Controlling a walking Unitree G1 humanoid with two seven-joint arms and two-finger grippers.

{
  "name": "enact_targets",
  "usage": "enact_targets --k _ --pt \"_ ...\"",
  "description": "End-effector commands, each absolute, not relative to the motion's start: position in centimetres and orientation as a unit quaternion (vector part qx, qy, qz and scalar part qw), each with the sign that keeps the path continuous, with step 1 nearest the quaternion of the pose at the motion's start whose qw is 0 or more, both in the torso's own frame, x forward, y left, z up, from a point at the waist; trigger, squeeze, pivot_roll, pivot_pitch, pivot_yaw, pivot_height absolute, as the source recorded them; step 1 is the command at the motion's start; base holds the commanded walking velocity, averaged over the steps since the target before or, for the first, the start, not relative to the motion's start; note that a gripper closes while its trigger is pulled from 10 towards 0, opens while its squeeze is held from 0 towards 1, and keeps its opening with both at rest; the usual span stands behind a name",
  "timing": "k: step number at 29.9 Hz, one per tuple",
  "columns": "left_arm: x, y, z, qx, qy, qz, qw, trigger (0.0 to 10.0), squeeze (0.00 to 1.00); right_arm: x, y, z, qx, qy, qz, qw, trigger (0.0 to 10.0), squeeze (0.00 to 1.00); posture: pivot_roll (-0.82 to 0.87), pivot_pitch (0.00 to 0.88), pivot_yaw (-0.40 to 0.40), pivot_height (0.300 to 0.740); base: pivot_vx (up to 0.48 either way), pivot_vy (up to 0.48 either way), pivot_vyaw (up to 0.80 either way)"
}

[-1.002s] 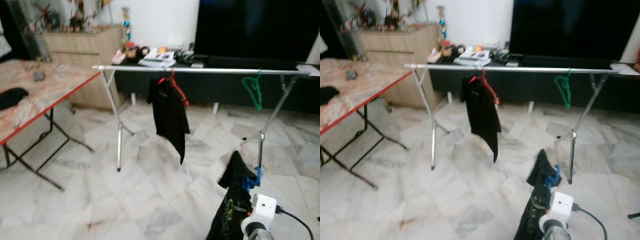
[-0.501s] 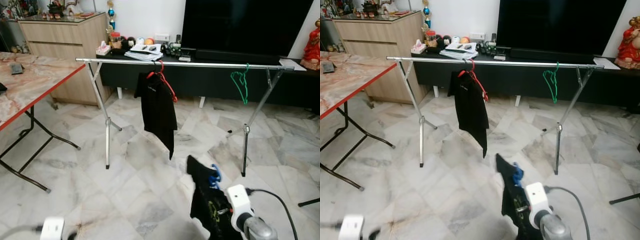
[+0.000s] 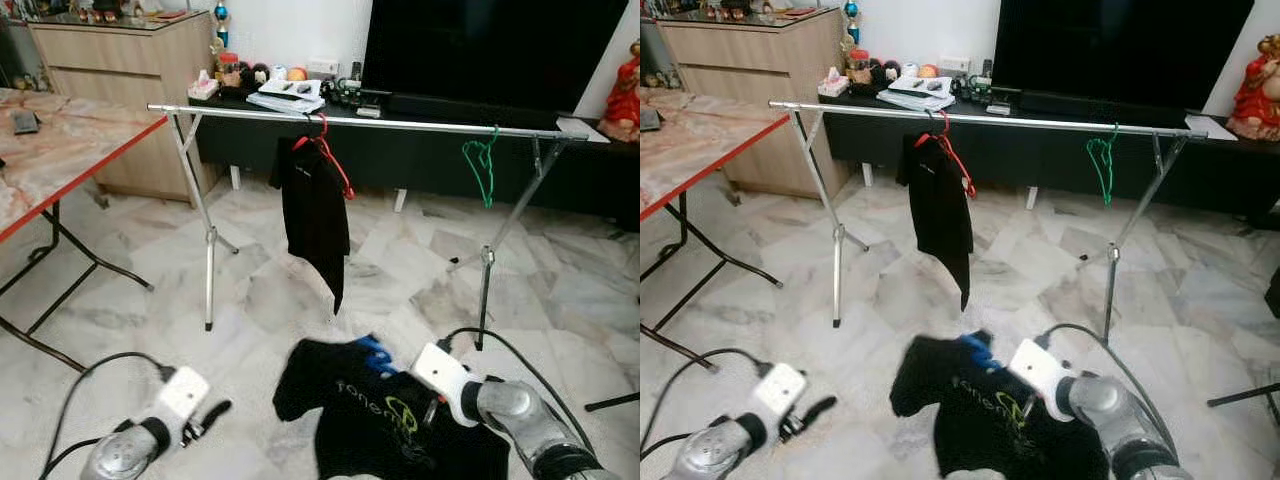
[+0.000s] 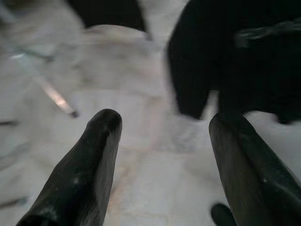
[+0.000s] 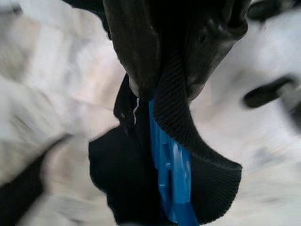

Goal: Hang hanger

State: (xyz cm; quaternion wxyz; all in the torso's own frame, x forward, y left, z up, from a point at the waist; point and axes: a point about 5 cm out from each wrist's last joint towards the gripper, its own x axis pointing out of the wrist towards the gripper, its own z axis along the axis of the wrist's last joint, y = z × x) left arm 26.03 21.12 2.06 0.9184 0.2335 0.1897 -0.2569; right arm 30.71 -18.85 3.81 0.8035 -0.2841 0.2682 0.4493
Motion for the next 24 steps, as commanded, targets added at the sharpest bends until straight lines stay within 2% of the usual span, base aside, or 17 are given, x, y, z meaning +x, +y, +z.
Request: enact_targets --k 1,4,15,17,20,24 --pt "25.9 20.6 2.4 0.25 0.2 -0.293 0.901 10.0 0.0 31.0 -18.2 4.8 -0.304 0.251 0.491 0.777 10.0 0.0 0.14 0.0 -0.082 0.74 0.0 0.0 0.0" --pt "26.0 20.0 2.7 0.258 0.202 -0.314 0.891 10.0 0.0 31.3 -18.0 5.3 -0.311 0.247 0.505 0.767 10.0 0.0 0.14 0.0 -0.085 0.74 0.0 0.0 0.0" --pt "26.6 20.4 3.0 0.271 0.229 -0.294 0.888 10.0 0.0 31.6 -17.6 7.2 -0.321 0.218 0.555 0.736 10.0 0.0 0.14 0.0 -0.099 0.74 0.0 0.0 0.0" --pt "26.4 20.4 2.8 0.284 0.248 -0.299 0.877 10.0 0.0 31.7 -17.6 8.3 -0.32 0.2 0.576 0.725 10.0 0.0 0.14 0.0 -0.098 0.74 0.0 0.0 0.0" --pt "26.5 20.4 2.7 0.28 0.255 -0.294 0.878 10.0 0.0 31.8 -17.5 8.8 -0.319 0.19 0.585 0.721 10.0 0.0 0.14 0.0 -0.098 0.74 0.0 0.0 0.0" --pt "26.6 20.6 2.5 0.261 0.268 -0.277 0.885 10.0 0.0 31.5 -17.0 10.1 -0.315 0.165 0.617 0.702 10.0 0.0 0.14 0.0 -0.098 0.74 0.0 0.0 0.0"
